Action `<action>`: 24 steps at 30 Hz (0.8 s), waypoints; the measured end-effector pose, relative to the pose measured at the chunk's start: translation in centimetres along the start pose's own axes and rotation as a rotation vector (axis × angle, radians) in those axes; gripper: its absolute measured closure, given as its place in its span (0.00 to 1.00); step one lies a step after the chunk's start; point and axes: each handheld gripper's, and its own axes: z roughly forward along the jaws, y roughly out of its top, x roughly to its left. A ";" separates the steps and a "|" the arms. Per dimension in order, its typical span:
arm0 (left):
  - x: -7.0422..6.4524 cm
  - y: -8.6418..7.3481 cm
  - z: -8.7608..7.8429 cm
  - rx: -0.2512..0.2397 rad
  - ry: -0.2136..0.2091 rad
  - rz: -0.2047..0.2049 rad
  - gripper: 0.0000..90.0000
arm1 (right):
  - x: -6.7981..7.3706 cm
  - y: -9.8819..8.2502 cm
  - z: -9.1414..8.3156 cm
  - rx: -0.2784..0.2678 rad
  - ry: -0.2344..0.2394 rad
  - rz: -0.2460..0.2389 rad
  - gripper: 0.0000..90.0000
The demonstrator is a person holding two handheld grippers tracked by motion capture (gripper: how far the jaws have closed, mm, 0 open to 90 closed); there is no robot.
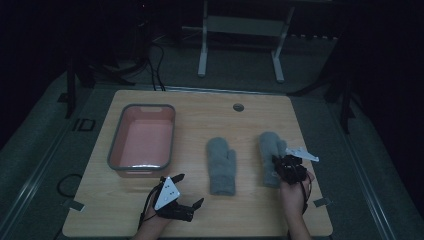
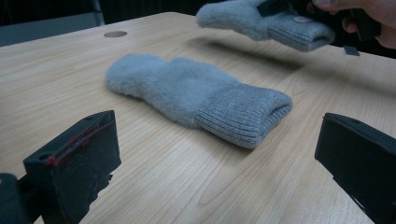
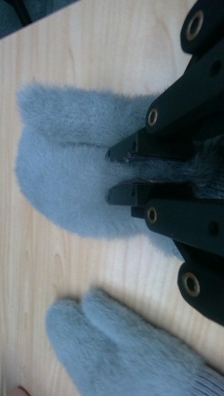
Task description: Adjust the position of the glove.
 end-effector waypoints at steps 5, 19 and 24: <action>0.0 0.0 0.0 0.000 -0.006 0.001 0.00 | -0.1 -1.4 0.6 0.041 -0.011 0.000 0.90; 0.0 0.0 0.0 0.006 -0.008 -0.003 0.00 | -0.6 -2.7 1.3 0.078 0.000 0.021 0.60; 0.0 0.1 -0.3 -0.001 -0.005 -0.019 0.00 | -0.4 -3.3 0.8 0.081 -0.025 0.027 0.52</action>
